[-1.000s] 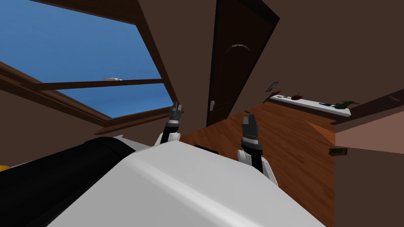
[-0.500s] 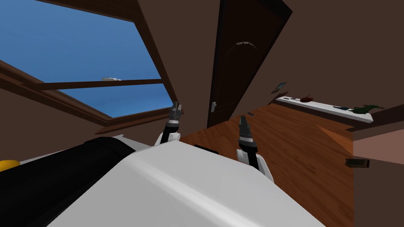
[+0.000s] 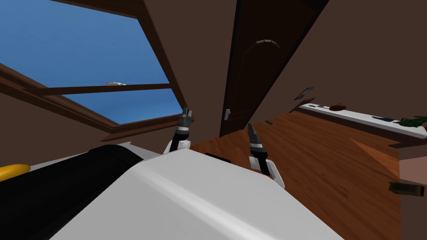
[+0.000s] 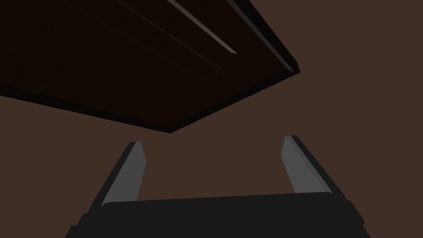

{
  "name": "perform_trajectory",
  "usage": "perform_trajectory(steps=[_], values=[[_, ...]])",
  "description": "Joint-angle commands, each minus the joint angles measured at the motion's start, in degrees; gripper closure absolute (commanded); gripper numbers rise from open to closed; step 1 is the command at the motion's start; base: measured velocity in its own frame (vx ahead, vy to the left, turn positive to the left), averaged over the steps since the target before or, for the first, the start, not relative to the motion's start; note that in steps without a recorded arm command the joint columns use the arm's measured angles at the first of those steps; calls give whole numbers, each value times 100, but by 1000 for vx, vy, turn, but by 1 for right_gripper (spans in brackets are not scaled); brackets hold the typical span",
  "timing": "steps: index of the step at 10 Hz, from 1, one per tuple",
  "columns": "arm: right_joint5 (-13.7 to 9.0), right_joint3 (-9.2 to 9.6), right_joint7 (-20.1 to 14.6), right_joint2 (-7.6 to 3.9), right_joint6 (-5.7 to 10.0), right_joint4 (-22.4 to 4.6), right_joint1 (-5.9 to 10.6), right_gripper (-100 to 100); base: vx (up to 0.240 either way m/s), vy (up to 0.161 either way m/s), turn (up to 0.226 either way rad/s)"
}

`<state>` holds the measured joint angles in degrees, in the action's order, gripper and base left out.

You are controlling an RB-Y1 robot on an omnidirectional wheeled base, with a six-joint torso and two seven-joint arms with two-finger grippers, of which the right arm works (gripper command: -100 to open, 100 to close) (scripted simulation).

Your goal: Pull the door open

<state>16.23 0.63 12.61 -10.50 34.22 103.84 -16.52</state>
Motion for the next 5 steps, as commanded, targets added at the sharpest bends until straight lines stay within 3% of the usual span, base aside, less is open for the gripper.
perform_trajectory(steps=[1, 5], values=[[124, 27, 192, -61, -6, -206, 80, -100, 90, -14, 91], [422, 82, 637, -213, -34, -760, 350, -100, 95, -19, 82]])
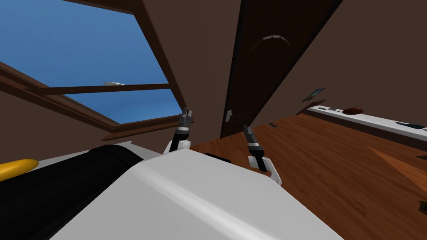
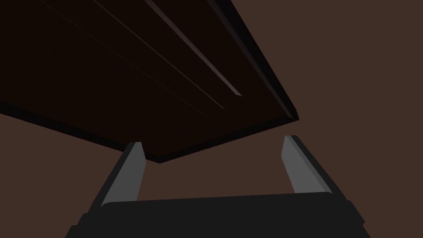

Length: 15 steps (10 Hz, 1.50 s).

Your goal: Pull the door open

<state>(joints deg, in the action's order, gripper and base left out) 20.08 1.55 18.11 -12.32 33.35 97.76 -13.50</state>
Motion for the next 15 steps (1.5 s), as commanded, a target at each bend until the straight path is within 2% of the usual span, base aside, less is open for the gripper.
perform_trajectory(steps=[1, 12, 15], values=[[110, 2, 197, -68, 46, -286, 114, -100, 103, -32, 72], [851, 139, 1304, -441, -24, -1665, 784, -100, 94, -24, 80], [1111, 187, 1693, -570, -48, -2148, 1020, -100, 126, -45, 87]])
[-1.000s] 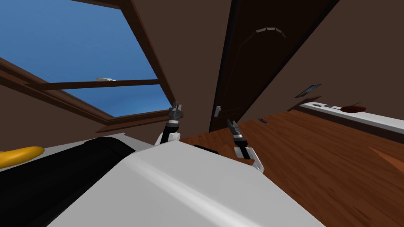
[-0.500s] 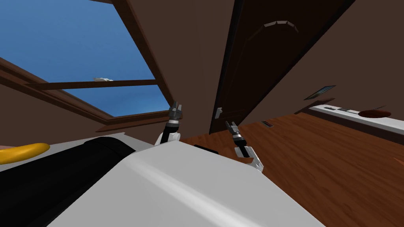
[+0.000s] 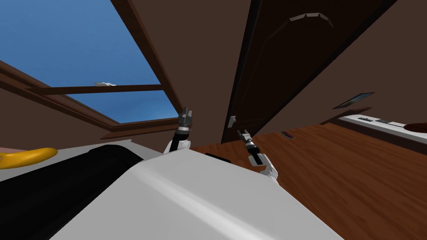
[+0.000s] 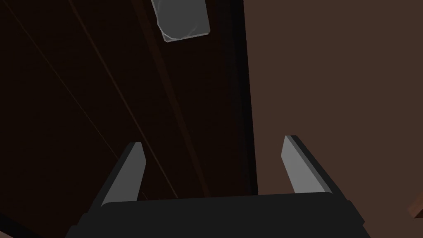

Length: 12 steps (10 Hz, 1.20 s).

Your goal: Pull the door open

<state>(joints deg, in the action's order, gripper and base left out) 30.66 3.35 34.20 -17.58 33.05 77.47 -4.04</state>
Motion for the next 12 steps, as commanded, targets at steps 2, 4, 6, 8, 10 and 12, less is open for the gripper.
perform_trajectory(steps=[2, 4, 6, 8, 10, 12], values=[[138, 23, 209, -86, -25, -277, 150, -100, 91, -28, 67], [271, 47, 408, -152, -38, -524, 271, -100, 94, -24, 77], [283, 46, 429, -158, -27, -549, 273, -100, 60, -28, 30], [358, 123, 605, 101, -174, -662, 432, -100, 147, -40, -60], [429, 201, 771, 371, -324, -767, 587, -100, 182, -9, -27], [481, 258, 893, 570, -434, -844, 701, -100, 157, 5, -7]])
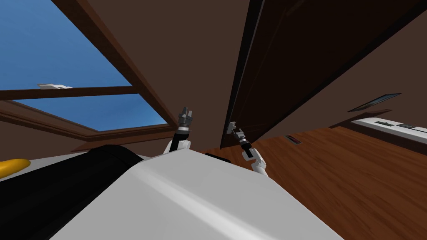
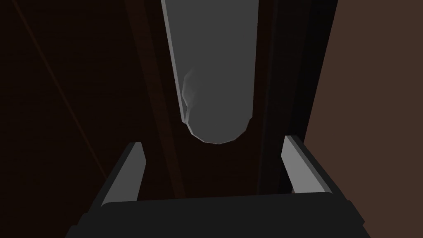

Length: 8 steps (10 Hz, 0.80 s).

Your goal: Pull the door open

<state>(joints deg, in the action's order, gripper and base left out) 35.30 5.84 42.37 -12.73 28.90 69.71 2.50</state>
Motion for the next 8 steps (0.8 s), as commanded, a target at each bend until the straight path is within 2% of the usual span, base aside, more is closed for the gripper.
perform_trajectory(steps=[1, 2, 3, 4, 8], values=[[45, 41, 145, 196, -81, -111, 111, -100, 176, 3, 16], [68, 66, 196, 280, -128, -144, 160, -100, 177, 16, 20], [54, 55, 142, 217, -109, -114, 139, -100, 77, 11, 8], [54, 55, 142, 217, -109, -114, 139, 100, -11, -1, -4], [54, 55, 142, 217, -109, -114, 139, 100, -16, -3, 1]])
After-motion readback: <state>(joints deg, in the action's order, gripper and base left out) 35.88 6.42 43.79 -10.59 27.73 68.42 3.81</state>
